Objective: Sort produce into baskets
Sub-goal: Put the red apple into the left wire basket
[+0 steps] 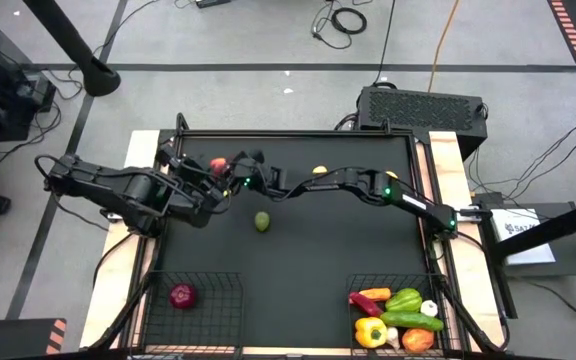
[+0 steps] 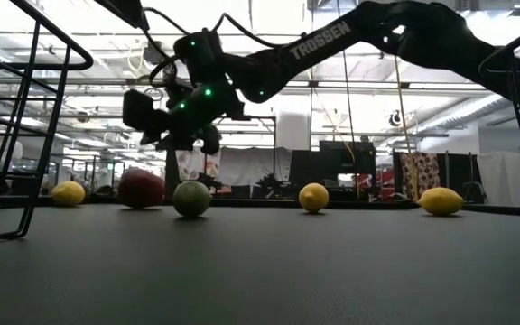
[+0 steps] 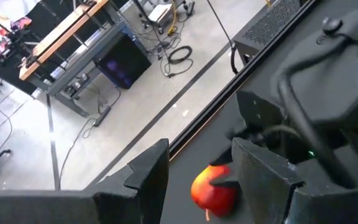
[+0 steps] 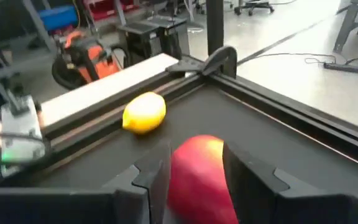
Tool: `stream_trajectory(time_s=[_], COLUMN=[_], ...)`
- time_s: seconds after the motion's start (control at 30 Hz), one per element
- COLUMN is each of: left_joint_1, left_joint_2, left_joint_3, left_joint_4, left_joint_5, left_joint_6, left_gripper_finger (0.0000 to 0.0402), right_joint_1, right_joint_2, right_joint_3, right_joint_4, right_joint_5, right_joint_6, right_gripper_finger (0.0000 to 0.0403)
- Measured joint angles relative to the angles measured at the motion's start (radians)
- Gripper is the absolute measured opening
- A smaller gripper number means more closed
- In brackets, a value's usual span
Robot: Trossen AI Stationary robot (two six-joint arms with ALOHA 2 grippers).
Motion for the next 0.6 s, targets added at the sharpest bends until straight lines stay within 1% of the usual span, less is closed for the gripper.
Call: stream_trajectory(time_s=[0.13, 0.5, 0.6], left_joint_1=[0.01, 0.027, 0.026], left_joint_2=[0.0, -0.001, -0.001], left_joint_3=[0.0, 0.0, 0.0], left_joint_4=[0.011, 0.024, 0.026], left_joint_5=[0.001, 0.002, 0.002], left_joint_6=[0.0, 0.002, 0.002], left_gripper_finger=[0.0182, 0.0182, 0.0182], right_joint_1=[-0.024, -0.049, -0.061], right_joint_2=[0.0, 0.027, 0.029], right_joint_3=[0.0, 0.001, 0.001], right_joint_4=[0.02, 0.094, 0.098], right_joint_5=[0.002, 0.0, -0.022], right_joint_6=[0.059, 0.112, 0.133], right_gripper_finger=[0.0137, 0.0137, 0.0137])
